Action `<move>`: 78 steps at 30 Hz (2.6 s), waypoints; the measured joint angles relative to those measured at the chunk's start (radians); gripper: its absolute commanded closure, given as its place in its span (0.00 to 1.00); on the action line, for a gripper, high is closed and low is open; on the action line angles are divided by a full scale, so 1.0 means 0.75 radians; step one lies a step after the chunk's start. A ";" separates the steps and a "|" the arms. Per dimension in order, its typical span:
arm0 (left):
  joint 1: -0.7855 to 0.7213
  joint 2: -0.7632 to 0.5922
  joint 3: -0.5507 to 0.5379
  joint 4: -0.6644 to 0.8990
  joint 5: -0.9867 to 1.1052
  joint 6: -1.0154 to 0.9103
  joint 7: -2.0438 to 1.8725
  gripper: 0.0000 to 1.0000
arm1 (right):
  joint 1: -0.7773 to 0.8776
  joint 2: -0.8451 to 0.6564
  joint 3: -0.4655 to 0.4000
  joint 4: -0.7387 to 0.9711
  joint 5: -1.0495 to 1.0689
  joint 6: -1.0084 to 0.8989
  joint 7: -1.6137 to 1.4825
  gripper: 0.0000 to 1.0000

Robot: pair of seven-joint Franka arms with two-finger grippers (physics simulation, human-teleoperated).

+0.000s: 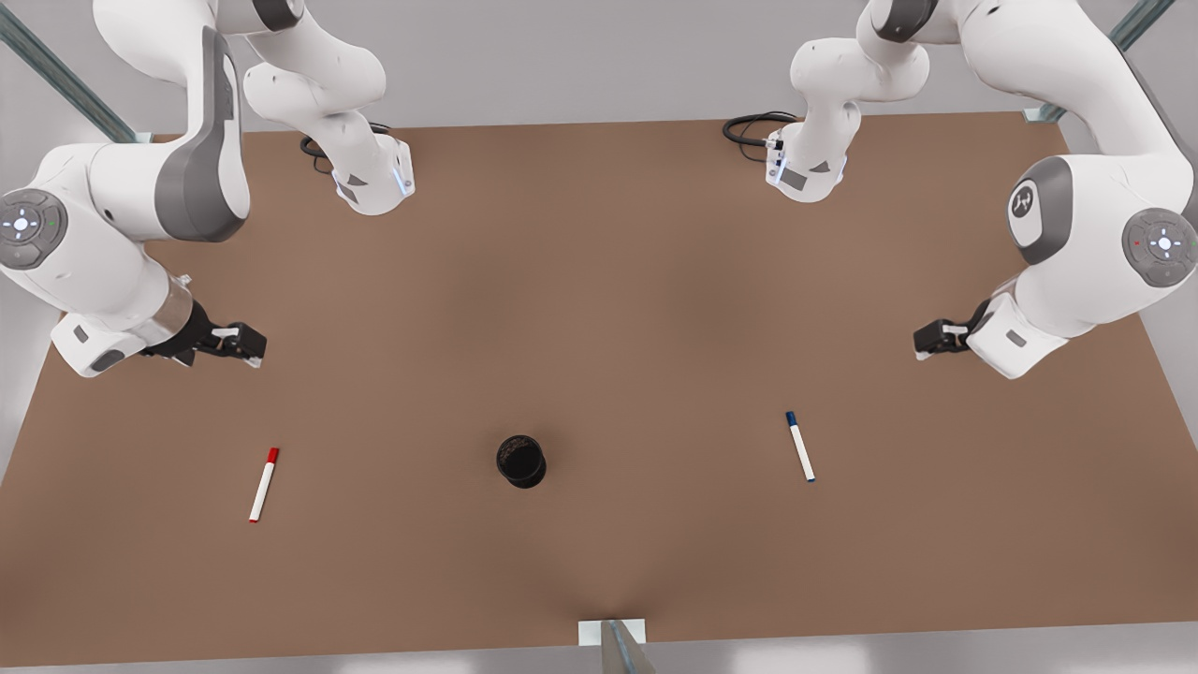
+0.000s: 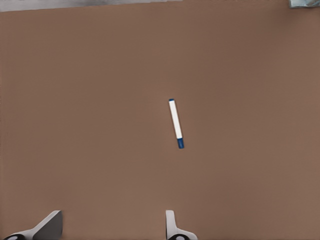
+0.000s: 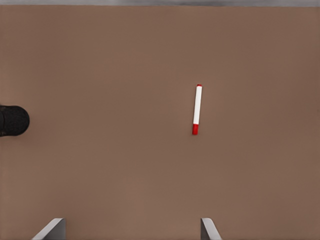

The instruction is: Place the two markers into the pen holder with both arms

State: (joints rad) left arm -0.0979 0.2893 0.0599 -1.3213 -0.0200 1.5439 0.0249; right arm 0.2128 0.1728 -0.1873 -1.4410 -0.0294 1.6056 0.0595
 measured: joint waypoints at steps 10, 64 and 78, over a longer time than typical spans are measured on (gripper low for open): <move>-0.059 0.397 -0.002 -0.100 -0.027 0.422 -0.264 0.00 | -0.110 0.353 -0.002 -0.015 0.049 0.249 0.004 0.00; -0.162 0.708 0.000 -0.283 -0.080 0.981 -0.531 0.78 | -0.321 1.034 0.022 0.400 0.189 0.609 -0.266 0.75; -0.157 0.615 -0.001 -0.144 -0.077 0.782 -0.498 0.79 | 0.115 0.773 0.199 0.395 0.188 0.875 -0.146 0.75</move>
State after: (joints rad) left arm -0.2160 0.7506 0.0589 -1.4290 -0.0777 2.1303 -0.3485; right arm 0.2991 0.7529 -0.0379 -1.1449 0.1117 2.2615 -0.0498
